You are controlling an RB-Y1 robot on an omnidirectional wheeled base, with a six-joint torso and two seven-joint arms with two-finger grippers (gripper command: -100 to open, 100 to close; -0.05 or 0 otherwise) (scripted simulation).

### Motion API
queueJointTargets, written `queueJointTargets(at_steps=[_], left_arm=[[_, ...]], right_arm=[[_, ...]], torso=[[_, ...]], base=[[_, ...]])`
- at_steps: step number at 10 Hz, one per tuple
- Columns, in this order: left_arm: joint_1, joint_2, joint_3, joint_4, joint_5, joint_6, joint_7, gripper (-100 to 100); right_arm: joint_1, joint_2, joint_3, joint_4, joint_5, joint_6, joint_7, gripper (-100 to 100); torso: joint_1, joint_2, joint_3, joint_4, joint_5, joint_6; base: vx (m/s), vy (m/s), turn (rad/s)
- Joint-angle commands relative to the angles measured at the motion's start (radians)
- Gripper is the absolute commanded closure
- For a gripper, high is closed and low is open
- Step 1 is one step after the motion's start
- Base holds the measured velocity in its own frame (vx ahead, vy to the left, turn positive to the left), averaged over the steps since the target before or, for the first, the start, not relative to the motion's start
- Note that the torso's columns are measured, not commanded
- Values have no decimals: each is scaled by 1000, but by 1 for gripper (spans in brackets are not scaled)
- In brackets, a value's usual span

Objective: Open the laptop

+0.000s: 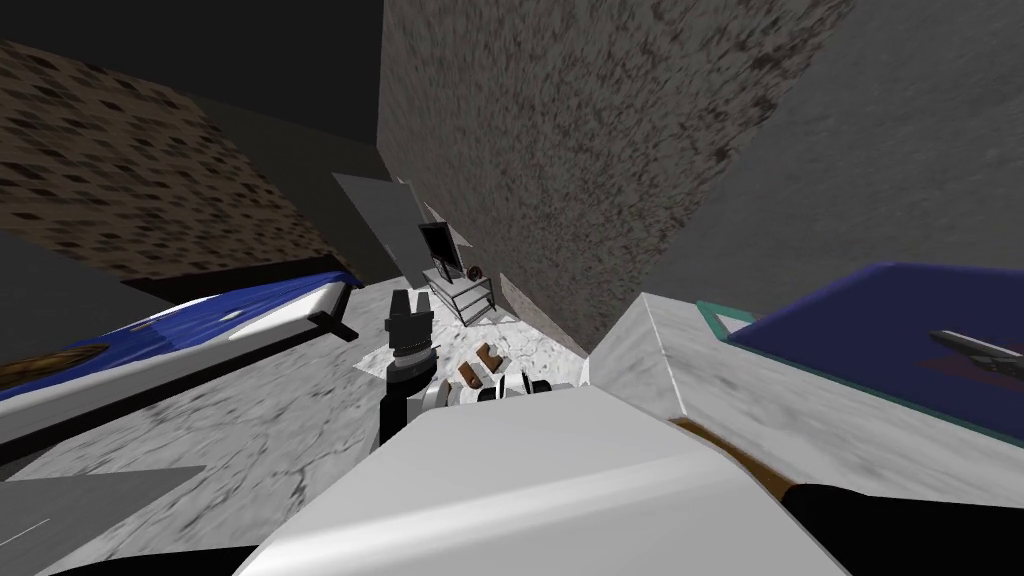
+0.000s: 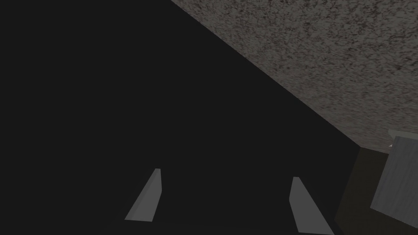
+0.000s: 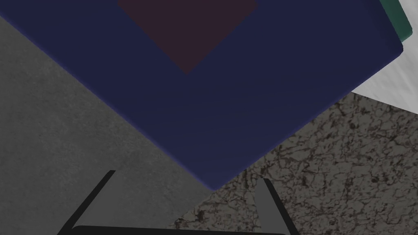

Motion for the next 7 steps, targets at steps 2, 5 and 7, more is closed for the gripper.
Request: queueJointTargets(at_steps=[2, 5, 7], left_arm=[[0, 0, 0, 0, 0, 0, 0, 0], [0, 0, 0, 0, 0, 0, 0, 0], [-1, 0, 0, 0, 0, 0, 0, 0]], right_arm=[[95, -70, -45, 18, 29, 27, -6, -100], [118, -86, -54, 23, 39, 33, -6, -100], [144, -98, -46, 54, 16, 60, -8, -100]], torso=[[-1, 6, 4, 2, 0, 0], [0, 5, 4, 2, 0, 0], [0, 7, 4, 2, -1, -3]], base=[[160, -58, 7], [111, -39, -4], [-43, 9, 239]])
